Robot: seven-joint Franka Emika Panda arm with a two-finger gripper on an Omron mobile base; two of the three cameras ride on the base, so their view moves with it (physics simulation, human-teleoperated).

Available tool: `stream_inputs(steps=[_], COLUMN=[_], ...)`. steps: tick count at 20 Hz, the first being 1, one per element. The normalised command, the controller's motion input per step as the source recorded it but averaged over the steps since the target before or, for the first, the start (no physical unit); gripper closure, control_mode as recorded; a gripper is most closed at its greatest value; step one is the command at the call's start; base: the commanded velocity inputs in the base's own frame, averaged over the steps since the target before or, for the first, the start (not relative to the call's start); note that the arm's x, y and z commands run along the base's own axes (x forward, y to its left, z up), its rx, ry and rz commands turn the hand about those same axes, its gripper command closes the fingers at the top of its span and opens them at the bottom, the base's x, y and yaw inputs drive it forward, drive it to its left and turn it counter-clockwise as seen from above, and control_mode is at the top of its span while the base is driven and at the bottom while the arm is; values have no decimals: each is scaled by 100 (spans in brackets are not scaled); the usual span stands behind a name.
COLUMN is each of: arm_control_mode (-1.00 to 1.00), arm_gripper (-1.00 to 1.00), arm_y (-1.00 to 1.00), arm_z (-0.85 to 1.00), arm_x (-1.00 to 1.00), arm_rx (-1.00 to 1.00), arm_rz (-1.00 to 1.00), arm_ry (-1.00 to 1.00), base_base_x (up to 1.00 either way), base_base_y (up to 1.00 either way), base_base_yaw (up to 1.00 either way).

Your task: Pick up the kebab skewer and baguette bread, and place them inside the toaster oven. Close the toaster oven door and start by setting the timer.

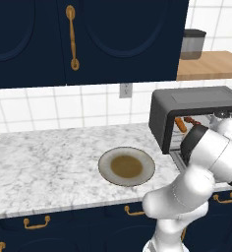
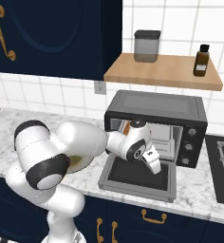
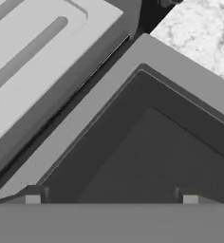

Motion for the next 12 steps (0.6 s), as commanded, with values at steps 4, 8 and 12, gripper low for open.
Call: stream_inputs(steps=[4, 8, 12], arm_control_mode=[-100, -100, -100], arm_gripper=[-100, -100, -100], arm_y=[13, 16, 18], arm_z=[43, 21, 0], arm_x=[-99, -96, -63], arm_rx=[3, 2, 3], arm_rz=[18, 34, 36], arm_ry=[8, 21, 25], base_base_x=[0, 0, 0], base_base_y=[0, 0, 0], base_base_yaw=[0, 0, 0])
